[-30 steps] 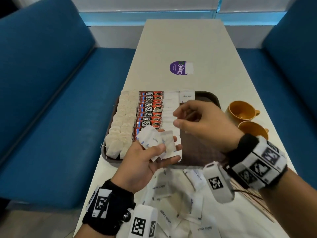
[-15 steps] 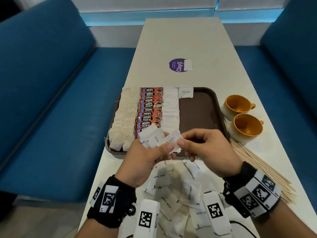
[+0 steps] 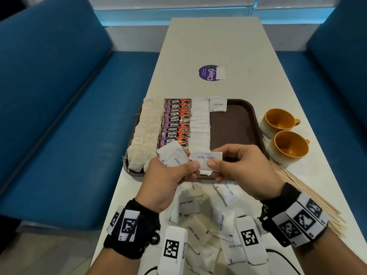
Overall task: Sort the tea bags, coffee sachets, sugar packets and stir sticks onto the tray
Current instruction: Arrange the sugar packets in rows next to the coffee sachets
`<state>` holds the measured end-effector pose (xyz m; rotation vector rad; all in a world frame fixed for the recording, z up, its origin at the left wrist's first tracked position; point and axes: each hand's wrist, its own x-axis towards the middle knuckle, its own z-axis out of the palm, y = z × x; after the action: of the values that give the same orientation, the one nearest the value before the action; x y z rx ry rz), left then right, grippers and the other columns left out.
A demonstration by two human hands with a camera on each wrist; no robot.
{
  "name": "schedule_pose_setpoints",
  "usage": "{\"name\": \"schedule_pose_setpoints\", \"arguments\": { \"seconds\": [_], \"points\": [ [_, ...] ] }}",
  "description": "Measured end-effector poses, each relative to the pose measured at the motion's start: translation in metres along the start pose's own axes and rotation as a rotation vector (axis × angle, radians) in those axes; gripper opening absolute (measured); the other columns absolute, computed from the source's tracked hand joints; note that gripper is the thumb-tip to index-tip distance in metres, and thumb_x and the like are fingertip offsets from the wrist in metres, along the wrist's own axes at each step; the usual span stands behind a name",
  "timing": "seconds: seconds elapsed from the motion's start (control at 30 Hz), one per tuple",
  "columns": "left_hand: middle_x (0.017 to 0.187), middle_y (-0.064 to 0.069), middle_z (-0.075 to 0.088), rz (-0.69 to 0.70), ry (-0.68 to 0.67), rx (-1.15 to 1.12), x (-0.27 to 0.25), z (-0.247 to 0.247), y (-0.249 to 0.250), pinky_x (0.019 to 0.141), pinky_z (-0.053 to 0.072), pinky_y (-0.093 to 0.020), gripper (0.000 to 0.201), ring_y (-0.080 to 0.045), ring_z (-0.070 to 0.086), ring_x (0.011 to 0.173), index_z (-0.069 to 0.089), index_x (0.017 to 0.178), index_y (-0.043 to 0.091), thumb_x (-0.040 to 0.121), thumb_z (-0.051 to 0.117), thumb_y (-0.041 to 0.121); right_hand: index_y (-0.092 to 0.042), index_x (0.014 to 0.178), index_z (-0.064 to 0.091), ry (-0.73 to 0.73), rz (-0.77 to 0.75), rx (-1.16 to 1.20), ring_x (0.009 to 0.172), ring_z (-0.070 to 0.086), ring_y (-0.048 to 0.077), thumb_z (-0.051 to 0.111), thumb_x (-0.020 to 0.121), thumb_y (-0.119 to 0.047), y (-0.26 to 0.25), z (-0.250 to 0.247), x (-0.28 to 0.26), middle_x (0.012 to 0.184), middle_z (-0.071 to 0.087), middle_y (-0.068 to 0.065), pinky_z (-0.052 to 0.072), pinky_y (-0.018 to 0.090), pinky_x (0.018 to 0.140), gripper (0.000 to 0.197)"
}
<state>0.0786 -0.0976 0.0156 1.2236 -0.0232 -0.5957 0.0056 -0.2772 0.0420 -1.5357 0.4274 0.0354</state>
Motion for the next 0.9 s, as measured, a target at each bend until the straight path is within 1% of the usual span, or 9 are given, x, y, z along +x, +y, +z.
{"name": "schedule_pose_setpoints", "arguments": {
  "seconds": [0.17, 0.3, 0.37, 0.5, 0.6, 0.7, 0.77, 0.83, 0.9],
  "points": [
    [0.087, -0.015, 0.069, 0.004, 0.07, -0.047, 0.01, -0.004, -0.005, 0.062, 0.056, -0.026, 0.019, -0.027, 0.067, 0.07, 0.064, 0.103, 0.0, 0.086, 0.072, -0.005, -0.005, 0.1, 0.075, 0.046, -0.024, -0.156, 0.066, 0.07, 0.022, 0.081, 0.085, -0.01, -0.009, -0.01, 0.026, 0.086, 0.075, 0.021, 0.062, 0.033, 0.062, 0.017],
    [0.099, -0.018, 0.066, -0.074, 0.071, -0.094, 0.018, -0.009, -0.003, 0.069, 0.058, -0.028, 0.025, -0.03, 0.068, 0.079, 0.062, 0.116, -0.01, 0.091, 0.066, -0.006, -0.015, 0.096, 0.074, 0.222, -0.058, -0.222, 0.079, 0.075, 0.027, 0.076, 0.09, -0.009, -0.017, -0.034, 0.085, 0.092, 0.077, 0.01, 0.064, 0.036, 0.077, 0.008],
    [0.101, -0.021, 0.065, -0.105, 0.065, -0.115, 0.021, -0.011, -0.004, 0.07, 0.06, -0.03, 0.028, -0.032, 0.069, 0.081, 0.06, 0.121, -0.009, 0.092, 0.062, -0.007, -0.013, 0.093, 0.071, 0.302, -0.026, -0.213, 0.075, 0.073, 0.027, 0.074, 0.091, -0.002, -0.016, -0.047, 0.123, 0.094, 0.074, 0.012, 0.065, 0.035, 0.074, 0.01],
    [0.101, -0.021, 0.069, -0.15, 0.034, -0.154, 0.027, -0.016, -0.006, 0.073, 0.06, -0.035, 0.034, -0.035, 0.072, 0.08, 0.057, 0.127, -0.005, 0.093, 0.059, -0.008, -0.011, 0.086, 0.072, 0.4, 0.05, -0.34, 0.065, 0.067, 0.024, 0.072, 0.087, 0.003, -0.002, -0.069, 0.19, 0.076, 0.071, 0.015, 0.063, 0.037, 0.069, 0.014],
    [0.099, -0.02, 0.071, -0.167, 0.02, -0.173, 0.03, -0.017, -0.008, 0.074, 0.061, -0.034, 0.04, -0.038, 0.072, 0.083, 0.052, 0.132, -0.007, 0.093, 0.059, -0.008, -0.019, 0.085, 0.073, 0.414, 0.099, -0.495, 0.066, 0.067, 0.025, 0.073, 0.08, 0.001, 0.004, -0.075, 0.22, 0.087, 0.075, 0.015, 0.063, 0.039, 0.07, 0.021],
    [0.099, -0.02, 0.071, -0.168, 0.013, -0.174, 0.032, -0.018, -0.009, 0.077, 0.061, -0.036, 0.05, -0.04, 0.073, 0.085, 0.053, 0.13, -0.007, 0.082, 0.065, 0.001, -0.02, 0.093, 0.074, 0.381, 0.092, -0.609, 0.074, 0.07, 0.027, 0.078, 0.079, -0.004, 0.001, -0.074, 0.233, 0.1, 0.075, 0.012, 0.064, 0.044, 0.08, 0.022],
    [0.099, -0.019, 0.072, -0.171, 0.007, -0.175, 0.033, -0.019, -0.009, 0.079, 0.062, -0.036, 0.052, -0.04, 0.073, 0.086, 0.055, 0.129, -0.005, 0.08, 0.066, 0.004, -0.018, 0.099, 0.076, 0.385, 0.081, -0.648, 0.088, 0.072, 0.028, 0.082, 0.078, -0.005, -0.001, -0.074, 0.238, 0.105, 0.074, 0.01, 0.063, 0.043, 0.085, 0.025],
    [0.099, -0.019, 0.072, -0.179, 0.004, -0.181, 0.034, -0.02, -0.011, 0.08, 0.062, -0.037, 0.045, -0.04, 0.073, 0.087, 0.055, 0.129, -0.004, 0.086, 0.067, 0.0, -0.018, 0.099, 0.075, 0.397, 0.077, -0.692, 0.099, 0.071, 0.027, 0.086, 0.074, -0.006, -0.003, -0.075, 0.239, 0.107, 0.07, 0.006, 0.061, 0.041, 0.089, 0.03],
    [0.098, -0.019, 0.072, -0.184, 0.006, -0.18, 0.035, -0.02, -0.012, 0.08, 0.062, -0.037, 0.036, -0.04, 0.072, 0.088, 0.056, 0.127, -0.003, 0.092, 0.062, -0.004, -0.019, 0.099, 0.073, 0.408, 0.07, -0.73, 0.101, 0.069, 0.025, 0.09, 0.069, -0.008, -0.004, -0.075, 0.239, 0.11, 0.069, 0.005, 0.06, 0.041, 0.091, 0.036]
  ]
}}
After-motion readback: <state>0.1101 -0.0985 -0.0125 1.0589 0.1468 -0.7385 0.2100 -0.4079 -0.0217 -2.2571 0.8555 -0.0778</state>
